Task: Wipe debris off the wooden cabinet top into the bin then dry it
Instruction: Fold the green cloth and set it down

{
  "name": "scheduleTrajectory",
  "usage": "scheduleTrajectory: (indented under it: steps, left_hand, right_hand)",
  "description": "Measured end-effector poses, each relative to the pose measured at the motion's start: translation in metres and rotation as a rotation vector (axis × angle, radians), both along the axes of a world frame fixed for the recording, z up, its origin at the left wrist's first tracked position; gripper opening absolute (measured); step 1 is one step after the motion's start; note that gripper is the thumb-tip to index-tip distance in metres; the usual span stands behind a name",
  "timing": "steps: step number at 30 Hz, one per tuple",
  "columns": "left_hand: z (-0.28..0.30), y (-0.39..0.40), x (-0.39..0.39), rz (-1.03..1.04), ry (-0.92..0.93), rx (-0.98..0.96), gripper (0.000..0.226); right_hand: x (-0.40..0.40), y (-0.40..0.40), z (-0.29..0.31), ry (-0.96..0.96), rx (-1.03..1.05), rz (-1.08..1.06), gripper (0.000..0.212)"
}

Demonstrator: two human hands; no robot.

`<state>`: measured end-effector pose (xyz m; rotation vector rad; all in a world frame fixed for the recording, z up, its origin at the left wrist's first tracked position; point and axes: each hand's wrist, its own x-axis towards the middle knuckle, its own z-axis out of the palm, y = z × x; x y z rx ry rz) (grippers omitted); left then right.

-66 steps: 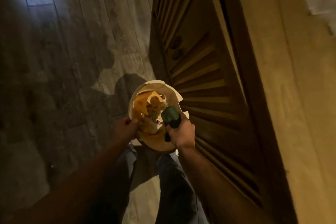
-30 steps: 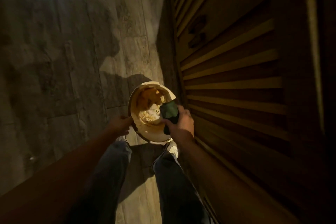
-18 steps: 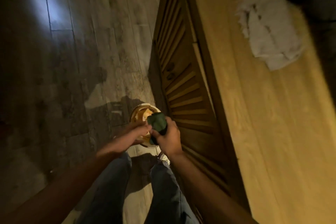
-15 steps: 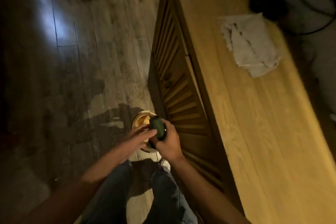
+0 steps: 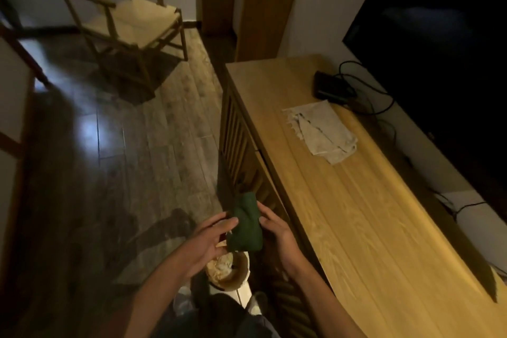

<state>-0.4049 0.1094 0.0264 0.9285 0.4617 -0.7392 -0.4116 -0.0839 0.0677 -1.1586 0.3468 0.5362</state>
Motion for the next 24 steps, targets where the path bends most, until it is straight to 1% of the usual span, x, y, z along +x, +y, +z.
scheduleTrajectory:
  steps: [2, 3, 7, 9, 10, 11, 13, 15, 16, 19, 20, 22, 24]
  left_hand:
    - [0.017, 0.001, 0.009, -0.062, -0.071, -0.028, 0.066]
    - [0.025, 0.001, 0.012, -0.103, -0.111, -0.039, 0.062]
    - [0.052, -0.007, 0.023, -0.173, -0.2, -0.048, 0.051]
    - [0.063, -0.014, 0.027, -0.165, -0.204, -0.083, 0.047]
    - [0.067, -0.017, 0.029, -0.155, -0.196, -0.105, 0.046]
    - [0.071, -0.018, 0.032, -0.149, -0.193, -0.121, 0.047]
    - [0.079, -0.02, 0.036, -0.163, -0.214, -0.124, 0.045]
    - [0.087, -0.02, 0.041, -0.19, -0.24, -0.084, 0.042]
    - [0.088, -0.019, 0.043, -0.193, -0.242, -0.063, 0.041]
    - [0.088, -0.014, 0.049, -0.153, -0.208, -0.009, 0.039]
    - [0.087, -0.012, 0.05, -0.14, -0.189, 0.007, 0.041]
    - [0.087, -0.009, 0.052, -0.121, -0.15, 0.018, 0.047]
    - [0.088, -0.008, 0.054, -0.095, -0.099, -0.004, 0.049]
  right_hand:
    - [0.003, -0.003, 0.011, -0.023, -0.02, -0.035, 0.047]
    - [0.005, -0.004, 0.018, -0.048, -0.047, -0.034, 0.049]
    - [0.011, -0.005, 0.046, -0.131, -0.187, -0.022, 0.069]
    - [0.016, -0.005, 0.057, -0.116, -0.21, -0.021, 0.079]
    - [0.017, -0.005, 0.062, -0.078, -0.185, -0.012, 0.08]
    - [0.019, -0.005, 0.068, -0.028, -0.14, 0.013, 0.077]
    - [0.021, -0.009, 0.075, 0.052, -0.024, 0.073, 0.063]
    - [0.022, -0.014, 0.075, 0.085, 0.079, 0.101, 0.053]
    - [0.024, -0.016, 0.075, 0.084, 0.094, 0.109, 0.052]
    - [0.026, -0.019, 0.075, 0.055, 0.049, 0.098, 0.051]
    - [0.026, -0.019, 0.075, 0.034, 0.028, 0.09, 0.054]
    - [0.024, -0.022, 0.075, -0.05, -0.05, 0.115, 0.068]
    - [0.02, -0.023, 0.078, -0.18, -0.205, 0.172, 0.085]
